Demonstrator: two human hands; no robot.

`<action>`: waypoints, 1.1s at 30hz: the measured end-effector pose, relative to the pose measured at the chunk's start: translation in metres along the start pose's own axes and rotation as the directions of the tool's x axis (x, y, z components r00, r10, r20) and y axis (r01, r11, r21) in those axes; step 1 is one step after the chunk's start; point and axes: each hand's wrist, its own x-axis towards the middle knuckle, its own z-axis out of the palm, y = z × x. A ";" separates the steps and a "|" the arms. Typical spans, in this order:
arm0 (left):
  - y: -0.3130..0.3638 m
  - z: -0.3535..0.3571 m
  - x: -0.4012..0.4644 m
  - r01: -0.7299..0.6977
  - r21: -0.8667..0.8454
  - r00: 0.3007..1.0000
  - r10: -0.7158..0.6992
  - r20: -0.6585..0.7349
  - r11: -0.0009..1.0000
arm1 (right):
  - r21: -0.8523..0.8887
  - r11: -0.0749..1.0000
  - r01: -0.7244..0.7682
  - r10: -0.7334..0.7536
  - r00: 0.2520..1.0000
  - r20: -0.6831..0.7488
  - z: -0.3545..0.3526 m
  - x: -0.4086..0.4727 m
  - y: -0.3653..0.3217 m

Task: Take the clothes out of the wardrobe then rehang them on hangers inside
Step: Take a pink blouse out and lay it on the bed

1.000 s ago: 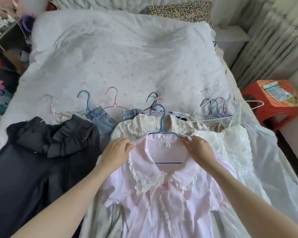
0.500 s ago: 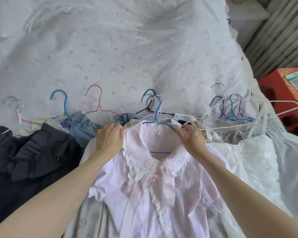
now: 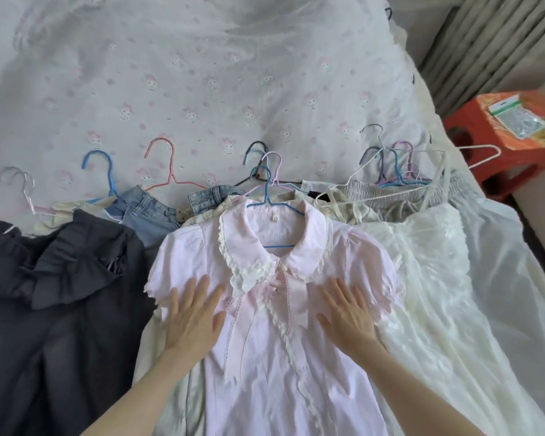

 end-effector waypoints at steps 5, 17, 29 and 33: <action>0.018 0.000 -0.058 -0.077 -0.058 0.997 0.076 -0.018 0.995 | -0.011 0.997 -0.080 0.081 0.995 0.050 -0.017 -0.059 -0.019; 0.098 -0.097 -0.126 -0.511 -0.115 0.851 0.484 -0.204 0.852 | 0.200 0.912 -0.358 0.398 0.892 -0.217 -0.128 -0.174 -0.068; 0.285 -0.145 -0.233 -0.915 0.078 0.363 0.891 -0.273 0.396 | 0.271 0.516 -0.813 0.842 0.423 -0.333 -0.190 -0.421 -0.025; 0.341 -0.135 -0.302 -0.975 0.081 0.183 0.952 -0.245 0.208 | 0.278 0.354 -0.893 0.908 0.257 -0.330 -0.193 -0.515 -0.027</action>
